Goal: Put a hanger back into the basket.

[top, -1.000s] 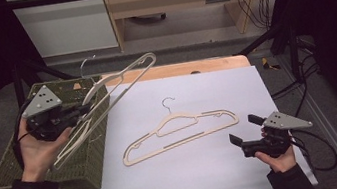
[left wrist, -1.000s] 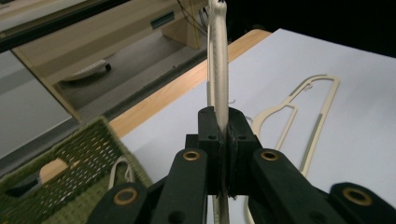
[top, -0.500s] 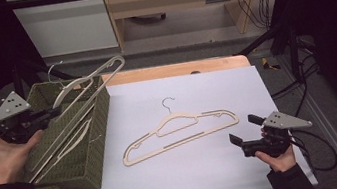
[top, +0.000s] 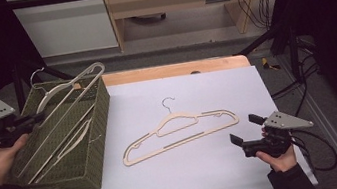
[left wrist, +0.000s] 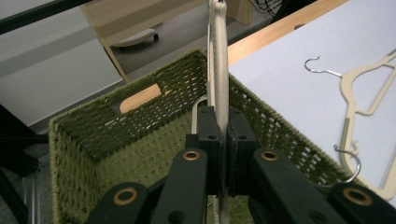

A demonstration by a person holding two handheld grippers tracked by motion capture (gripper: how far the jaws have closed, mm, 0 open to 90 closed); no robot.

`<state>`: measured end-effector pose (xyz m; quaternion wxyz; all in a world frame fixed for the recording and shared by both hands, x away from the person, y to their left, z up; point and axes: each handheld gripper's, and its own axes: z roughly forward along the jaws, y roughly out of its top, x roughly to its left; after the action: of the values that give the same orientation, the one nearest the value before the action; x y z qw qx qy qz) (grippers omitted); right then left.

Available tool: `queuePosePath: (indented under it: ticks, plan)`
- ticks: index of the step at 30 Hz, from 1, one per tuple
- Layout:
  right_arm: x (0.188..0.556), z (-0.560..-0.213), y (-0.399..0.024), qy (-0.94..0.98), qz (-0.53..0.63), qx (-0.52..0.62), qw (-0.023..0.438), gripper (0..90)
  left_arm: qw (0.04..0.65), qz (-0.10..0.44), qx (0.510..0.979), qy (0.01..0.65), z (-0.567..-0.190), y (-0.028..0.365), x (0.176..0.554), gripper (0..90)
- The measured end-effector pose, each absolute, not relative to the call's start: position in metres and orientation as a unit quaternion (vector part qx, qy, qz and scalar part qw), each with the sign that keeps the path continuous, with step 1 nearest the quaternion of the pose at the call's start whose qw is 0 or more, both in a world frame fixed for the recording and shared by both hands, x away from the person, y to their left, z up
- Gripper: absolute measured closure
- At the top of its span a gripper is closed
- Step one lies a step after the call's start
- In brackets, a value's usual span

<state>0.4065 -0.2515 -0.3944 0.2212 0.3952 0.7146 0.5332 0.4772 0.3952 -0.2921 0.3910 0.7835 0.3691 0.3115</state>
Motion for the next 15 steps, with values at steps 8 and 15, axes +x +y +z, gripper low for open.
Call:
queuePosePath:
  ticks: [8,15]
  plan:
    - [0.407,-0.395,-0.251,0.717,0.53,0.395,0.222,4.5,0.372,0.308,0.788,0.381,-0.308,0.412,0.48,86.2]
    - [0.407,-0.395,-0.251,0.718,0.529,0.394,0.222,4.6,0.361,0.305,0.794,0.381,-0.314,0.413,0.481,86.3]
